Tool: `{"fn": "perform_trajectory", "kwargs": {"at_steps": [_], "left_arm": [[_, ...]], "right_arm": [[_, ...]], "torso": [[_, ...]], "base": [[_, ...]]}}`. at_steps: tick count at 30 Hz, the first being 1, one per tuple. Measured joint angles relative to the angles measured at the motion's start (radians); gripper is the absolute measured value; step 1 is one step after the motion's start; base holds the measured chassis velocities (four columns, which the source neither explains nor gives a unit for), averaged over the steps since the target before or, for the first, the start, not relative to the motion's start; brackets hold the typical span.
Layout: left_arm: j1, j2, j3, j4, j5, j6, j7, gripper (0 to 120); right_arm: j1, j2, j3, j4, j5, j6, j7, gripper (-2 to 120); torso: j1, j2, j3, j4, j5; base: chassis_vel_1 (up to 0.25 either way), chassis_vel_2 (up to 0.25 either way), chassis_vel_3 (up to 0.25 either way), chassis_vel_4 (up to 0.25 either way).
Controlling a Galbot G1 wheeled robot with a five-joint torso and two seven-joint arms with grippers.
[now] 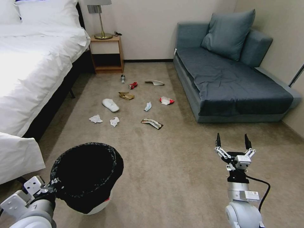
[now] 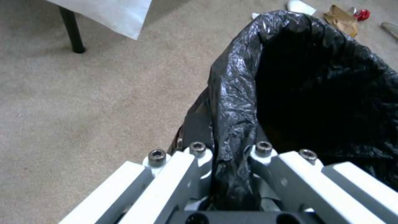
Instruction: Pick up the trash bin, then pick up the garbage on the floor and place it into the trash bin.
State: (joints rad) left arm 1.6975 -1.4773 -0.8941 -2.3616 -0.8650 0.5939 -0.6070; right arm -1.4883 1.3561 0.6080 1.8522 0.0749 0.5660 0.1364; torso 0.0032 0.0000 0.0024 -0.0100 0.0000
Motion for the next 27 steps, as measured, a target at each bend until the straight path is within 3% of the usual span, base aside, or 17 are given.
{"fn": "perform_trajectory", "kwargs": {"at_steps": [16,27], "left_arm": [[0.021,-0.004,0.004,-0.021,0.009,-0.006,0.002,5],[0.037,-0.005,0.022,-0.031,0.042,-0.056,0.014,5]], "right_arm": [[-0.002,0.002,-0.003,0.004,-0.006,0.004,0.001,100],[-0.003,0.002,-0.002,0.006,-0.016,0.004,0.006,100]], "torso": [[0.000,0.000,0.000,0.0000,0.0000],[0.000,0.000,0.000,0.0000,0.0000]], "base": [[0.000,0.000,0.000,0.000],[0.000,0.000,0.000,0.000]]}}
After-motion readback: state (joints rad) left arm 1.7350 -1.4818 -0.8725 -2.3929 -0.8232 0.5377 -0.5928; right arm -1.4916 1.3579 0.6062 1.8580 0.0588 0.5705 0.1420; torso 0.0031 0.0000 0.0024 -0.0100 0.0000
